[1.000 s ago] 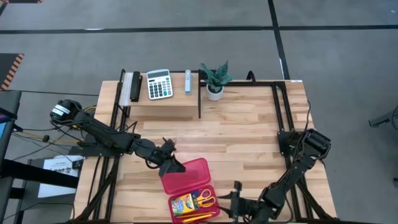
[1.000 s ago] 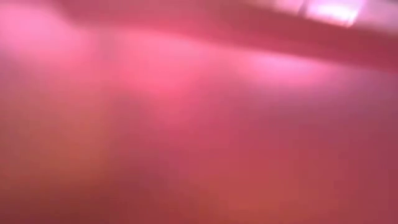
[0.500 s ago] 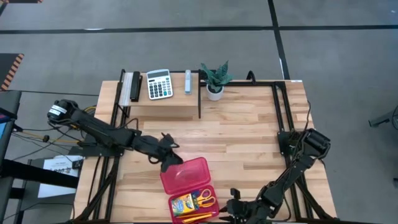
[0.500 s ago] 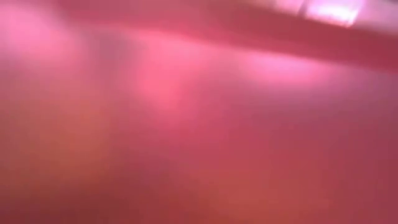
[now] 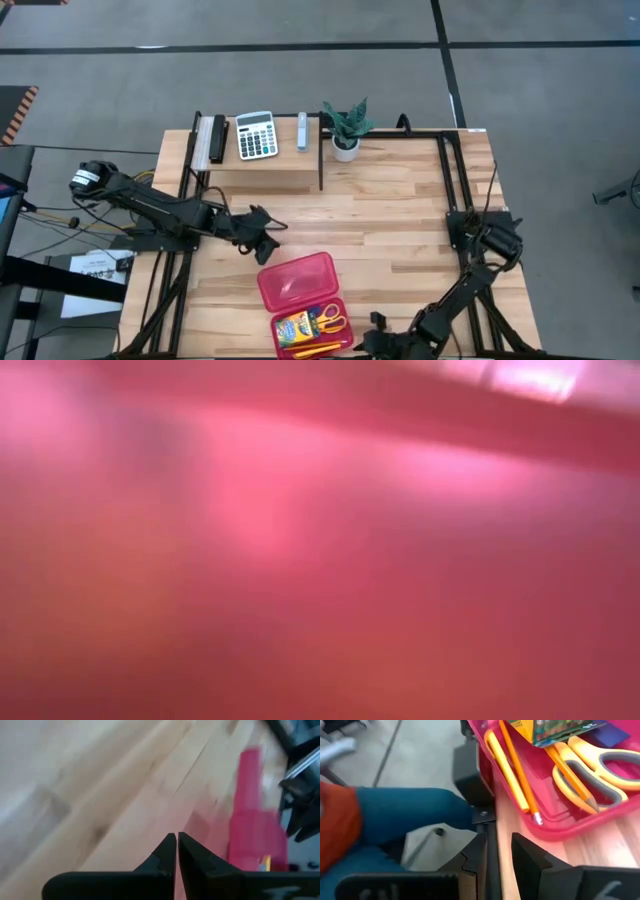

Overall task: Pack school essentials
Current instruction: Close the red supply box

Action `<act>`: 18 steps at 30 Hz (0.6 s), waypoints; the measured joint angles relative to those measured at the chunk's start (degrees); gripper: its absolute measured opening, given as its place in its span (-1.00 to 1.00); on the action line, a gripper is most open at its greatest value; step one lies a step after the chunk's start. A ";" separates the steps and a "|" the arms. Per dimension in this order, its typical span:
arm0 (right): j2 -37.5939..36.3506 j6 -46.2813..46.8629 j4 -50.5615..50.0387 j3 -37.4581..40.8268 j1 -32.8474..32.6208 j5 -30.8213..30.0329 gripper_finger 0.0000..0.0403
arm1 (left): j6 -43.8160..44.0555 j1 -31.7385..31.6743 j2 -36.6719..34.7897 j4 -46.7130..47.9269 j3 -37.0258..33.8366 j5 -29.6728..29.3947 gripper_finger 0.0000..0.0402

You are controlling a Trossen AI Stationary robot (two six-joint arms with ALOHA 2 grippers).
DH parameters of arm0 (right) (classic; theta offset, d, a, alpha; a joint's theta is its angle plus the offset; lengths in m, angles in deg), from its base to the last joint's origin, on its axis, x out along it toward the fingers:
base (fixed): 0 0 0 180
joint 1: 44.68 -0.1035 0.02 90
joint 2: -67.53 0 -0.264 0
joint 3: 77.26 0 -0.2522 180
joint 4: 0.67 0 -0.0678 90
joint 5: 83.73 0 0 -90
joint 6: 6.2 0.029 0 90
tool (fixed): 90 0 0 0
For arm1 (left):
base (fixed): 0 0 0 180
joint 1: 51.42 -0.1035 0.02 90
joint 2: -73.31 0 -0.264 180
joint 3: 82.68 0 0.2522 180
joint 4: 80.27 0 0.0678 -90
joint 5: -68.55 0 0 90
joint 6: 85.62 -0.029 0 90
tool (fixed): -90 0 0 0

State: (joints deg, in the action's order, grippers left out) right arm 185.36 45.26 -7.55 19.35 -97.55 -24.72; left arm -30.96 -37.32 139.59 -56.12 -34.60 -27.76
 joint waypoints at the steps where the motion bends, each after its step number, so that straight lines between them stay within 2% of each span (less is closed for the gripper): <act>1: 0.94 -0.77 -0.08 -0.72 0.38 0.55 -0.52 | 0.98 0.41 0.86 0.27 -0.13 0.79 -0.98; 4: 2.56 -2.82 0.28 -3.01 1.12 1.38 -0.54 | 2.79 2.33 3.91 -0.24 -0.15 1.48 -0.98; 9: 3.36 -5.35 -0.21 -4.04 1.35 1.15 -0.57 | 3.31 4.09 7.73 -7.28 -0.15 1.30 -1.00; 18: 3.40 -11.12 -1.21 -4.13 4.69 0.70 -0.63 | 3.49 4.54 7.52 -11.86 0.07 2.54 -1.00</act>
State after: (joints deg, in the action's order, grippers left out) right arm 188.76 34.14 -8.76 15.22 -92.86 -24.02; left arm -27.47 -32.78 147.11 -67.98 -34.53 -25.22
